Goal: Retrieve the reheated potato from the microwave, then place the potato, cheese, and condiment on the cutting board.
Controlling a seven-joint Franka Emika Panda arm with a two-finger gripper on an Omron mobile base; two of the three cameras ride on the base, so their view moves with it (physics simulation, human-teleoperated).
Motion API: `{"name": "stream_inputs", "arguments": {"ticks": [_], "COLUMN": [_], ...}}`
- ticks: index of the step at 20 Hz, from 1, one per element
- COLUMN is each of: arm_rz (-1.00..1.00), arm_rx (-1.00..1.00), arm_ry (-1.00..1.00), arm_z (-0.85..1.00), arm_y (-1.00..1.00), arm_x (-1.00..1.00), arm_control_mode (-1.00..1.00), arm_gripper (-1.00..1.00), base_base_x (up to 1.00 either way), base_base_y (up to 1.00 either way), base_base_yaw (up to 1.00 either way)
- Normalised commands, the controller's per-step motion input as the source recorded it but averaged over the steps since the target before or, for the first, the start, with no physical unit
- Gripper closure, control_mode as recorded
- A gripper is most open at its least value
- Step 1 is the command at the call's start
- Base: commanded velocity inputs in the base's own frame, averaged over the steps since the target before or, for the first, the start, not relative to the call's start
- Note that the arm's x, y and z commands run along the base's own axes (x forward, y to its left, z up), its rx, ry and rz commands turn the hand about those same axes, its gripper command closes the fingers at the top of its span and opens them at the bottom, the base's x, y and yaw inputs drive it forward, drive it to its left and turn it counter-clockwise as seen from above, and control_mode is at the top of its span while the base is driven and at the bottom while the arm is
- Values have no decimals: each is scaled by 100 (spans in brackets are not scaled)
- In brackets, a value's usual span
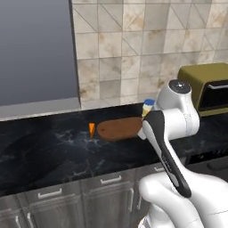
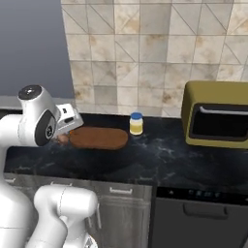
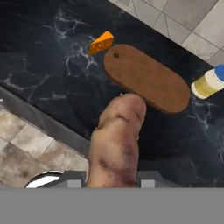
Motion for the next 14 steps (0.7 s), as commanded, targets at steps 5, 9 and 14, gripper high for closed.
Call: {"name": "stream_inputs", "arguments": {"ticks": [5, 9, 14], "arm_rz": [0, 0, 0], "arm_rx": [0, 0, 0], "arm_ry": [0, 0, 0], "arm_z": [0, 0, 0], "arm_y": [0, 0, 0], "arm_x": [0, 0, 0], "arm_control_mode": [100, 100, 100], "arm_gripper": [100, 100, 100], "base_base_x": [62, 60, 51], "base_base_y": [-26, -13, -2], "base_base_yaw": [0, 0, 8]}}
